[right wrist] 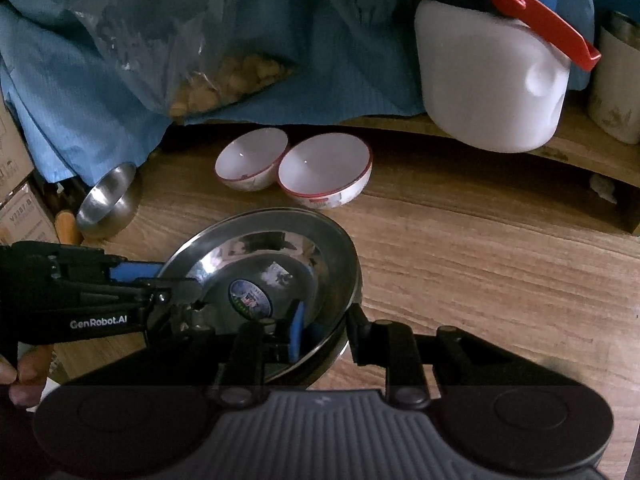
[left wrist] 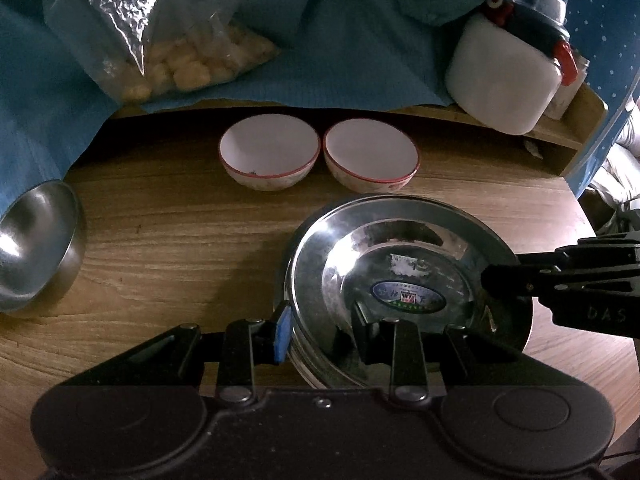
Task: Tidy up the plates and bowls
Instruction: 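Open both grippers and release the labeled plate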
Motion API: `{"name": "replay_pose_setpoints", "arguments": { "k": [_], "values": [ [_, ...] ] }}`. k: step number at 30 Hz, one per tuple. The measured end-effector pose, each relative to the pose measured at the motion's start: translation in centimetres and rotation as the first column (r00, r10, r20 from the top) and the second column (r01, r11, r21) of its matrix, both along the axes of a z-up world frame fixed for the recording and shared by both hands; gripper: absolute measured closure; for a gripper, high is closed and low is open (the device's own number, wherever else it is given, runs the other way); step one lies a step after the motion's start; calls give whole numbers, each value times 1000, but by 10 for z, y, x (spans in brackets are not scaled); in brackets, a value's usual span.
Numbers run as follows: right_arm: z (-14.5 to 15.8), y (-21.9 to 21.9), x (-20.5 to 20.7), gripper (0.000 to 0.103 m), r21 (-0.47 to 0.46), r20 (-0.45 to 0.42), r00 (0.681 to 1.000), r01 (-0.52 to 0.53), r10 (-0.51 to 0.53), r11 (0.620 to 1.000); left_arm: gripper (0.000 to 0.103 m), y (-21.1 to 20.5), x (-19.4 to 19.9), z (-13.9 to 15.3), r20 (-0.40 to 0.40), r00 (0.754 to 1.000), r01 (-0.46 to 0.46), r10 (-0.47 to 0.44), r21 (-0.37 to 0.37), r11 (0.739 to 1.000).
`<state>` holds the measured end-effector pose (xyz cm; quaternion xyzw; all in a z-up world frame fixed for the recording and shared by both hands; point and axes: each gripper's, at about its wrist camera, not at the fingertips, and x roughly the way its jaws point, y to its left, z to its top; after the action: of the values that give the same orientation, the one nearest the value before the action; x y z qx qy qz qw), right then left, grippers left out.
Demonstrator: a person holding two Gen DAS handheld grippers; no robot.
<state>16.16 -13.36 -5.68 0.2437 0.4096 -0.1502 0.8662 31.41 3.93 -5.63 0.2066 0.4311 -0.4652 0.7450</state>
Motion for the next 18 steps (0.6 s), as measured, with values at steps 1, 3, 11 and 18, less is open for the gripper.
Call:
{"name": "replay_pose_setpoints", "arguments": {
  "k": [1, 3, 11, 18],
  "values": [
    [-1, 0, 1, 75, 0, -3, 1000, 0, 0, 1000, 68, 0, 0, 0, 1, 1000, -1, 1, 0, 1000],
    [-2, 1, 1, 75, 0, -10, 1000, -3, 3, 1000, 66, 0, 0, 1, 3, 1000, -6, 6, 0, 1000],
    [-3, 5, 0, 69, -2, -17, 1000, 10, -10, 1000, 63, 4, 0, 1, -1, 1000, 9, -9, -17, 1000],
    [-5, 8, 3, 52, 3, -28, 1000, 13, -13, 1000, 42, 10, 4, 7, 8, 1000, -4, 4, -36, 999]
  ]
}}
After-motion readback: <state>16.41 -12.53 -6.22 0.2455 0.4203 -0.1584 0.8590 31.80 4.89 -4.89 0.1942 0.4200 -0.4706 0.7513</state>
